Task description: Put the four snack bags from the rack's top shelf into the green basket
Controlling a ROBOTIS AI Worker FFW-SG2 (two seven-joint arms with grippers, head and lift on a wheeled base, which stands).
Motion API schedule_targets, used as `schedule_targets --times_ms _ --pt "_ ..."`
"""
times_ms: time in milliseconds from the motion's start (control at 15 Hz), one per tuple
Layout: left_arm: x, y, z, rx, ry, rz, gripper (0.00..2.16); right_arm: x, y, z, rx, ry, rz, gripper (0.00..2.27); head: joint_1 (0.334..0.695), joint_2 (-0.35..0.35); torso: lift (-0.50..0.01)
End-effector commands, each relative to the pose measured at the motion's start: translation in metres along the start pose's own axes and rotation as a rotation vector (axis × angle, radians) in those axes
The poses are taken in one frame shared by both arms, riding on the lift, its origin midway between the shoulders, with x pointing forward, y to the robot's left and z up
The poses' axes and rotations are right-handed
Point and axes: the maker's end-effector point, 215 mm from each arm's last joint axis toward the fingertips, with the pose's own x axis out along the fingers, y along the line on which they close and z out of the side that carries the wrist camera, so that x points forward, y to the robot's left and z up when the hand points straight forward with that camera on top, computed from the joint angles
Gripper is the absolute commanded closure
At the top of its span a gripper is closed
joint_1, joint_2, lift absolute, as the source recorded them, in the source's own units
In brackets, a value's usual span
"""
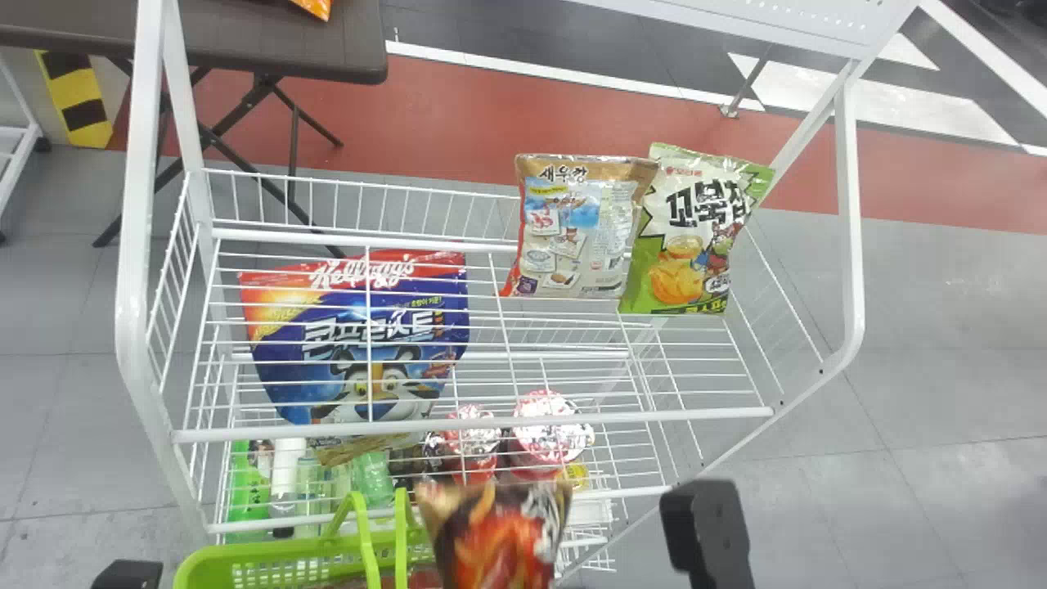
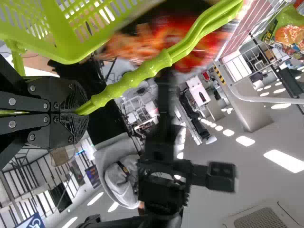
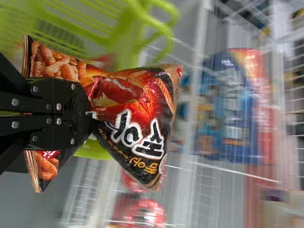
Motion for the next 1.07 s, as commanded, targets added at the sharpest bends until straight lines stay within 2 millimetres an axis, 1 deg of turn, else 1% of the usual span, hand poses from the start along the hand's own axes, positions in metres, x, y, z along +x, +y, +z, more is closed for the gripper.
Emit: schedule_targets --times_ms 0,67,133,267,333,400,467,533,600,667,733,800,867,1000 --pt "0.000 0.000 0.000 0.010 -0.004 0.000 2.05 0.001 0.010 -0.040 0.053 0.122 0.041 2.05 0.695 -0.350 0.000" --pt "0.000 0.000 0.000 0.010 -0.003 -0.002 2.05 0.005 0.023 -0.046 0.070 0.132 0.088 2.05 0.695 -0.350 0.000" --pt "0.001 -0.001 -0.001 0.011 -0.002 -0.004 2.05 0.011 0.037 -0.045 0.065 0.127 0.125 2.05 0.695 -0.350 0.000" --pt "0.002 -0.002 -0.003 0.013 -0.003 -0.005 2.05 0.026 0.062 -0.029 0.035 0.060 0.178 2.05 0.695 -0.350 0.000" --pt "0.002 -0.003 -0.003 0.017 -0.005 -0.006 2.05 0.035 0.077 -0.021 0.021 0.033 0.209 2.05 0.695 -0.350 0.000" --pt "0.002 -0.004 -0.004 0.019 -0.004 -0.006 2.05 0.043 0.088 -0.018 0.006 0.019 0.228 2.05 0.695 -0.350 0.000" --pt "0.001 -0.004 -0.004 0.022 -0.006 -0.004 2.05 0.051 0.101 -0.019 -0.010 0.019 0.250 2.05 0.695 -0.350 0.000" --pt "0.000 -0.004 -0.004 0.023 -0.007 -0.002 2.05 0.058 0.111 -0.019 -0.033 0.017 0.261 2.05 0.695 -0.350 0.000" --pt "0.000 -0.004 -0.004 0.023 -0.007 -0.004 2.05 0.064 0.112 -0.023 -0.046 0.030 0.258 2.04 0.695 -0.350 0.000" --pt "0.000 -0.004 -0.004 0.025 -0.006 -0.003 2.05 0.070 0.109 -0.030 -0.049 0.060 0.253 1.93 0.695 -0.350 0.000" --pt "0.000 -0.003 -0.003 0.026 -0.008 -0.001 2.05 0.072 0.105 -0.034 -0.055 0.072 0.245 1.23 0.695 -0.350 0.000" --pt "0.001 -0.003 -0.003 0.026 -0.007 -0.002 2.05 0.072 0.097 -0.036 -0.072 0.077 0.226 0.14 0.695 -0.350 0.000" --pt "0.001 -0.003 -0.002 0.028 -0.006 -0.001 2.05 0.073 0.086 -0.034 -0.094 0.069 0.194 0.00 0.695 -0.350 0.000" --pt "0.002 -0.002 -0.002 0.029 -0.005 -0.003 2.05 0.070 0.058 -0.003 -0.118 -0.036 0.141 0.04 0.695 -0.350 0.000"
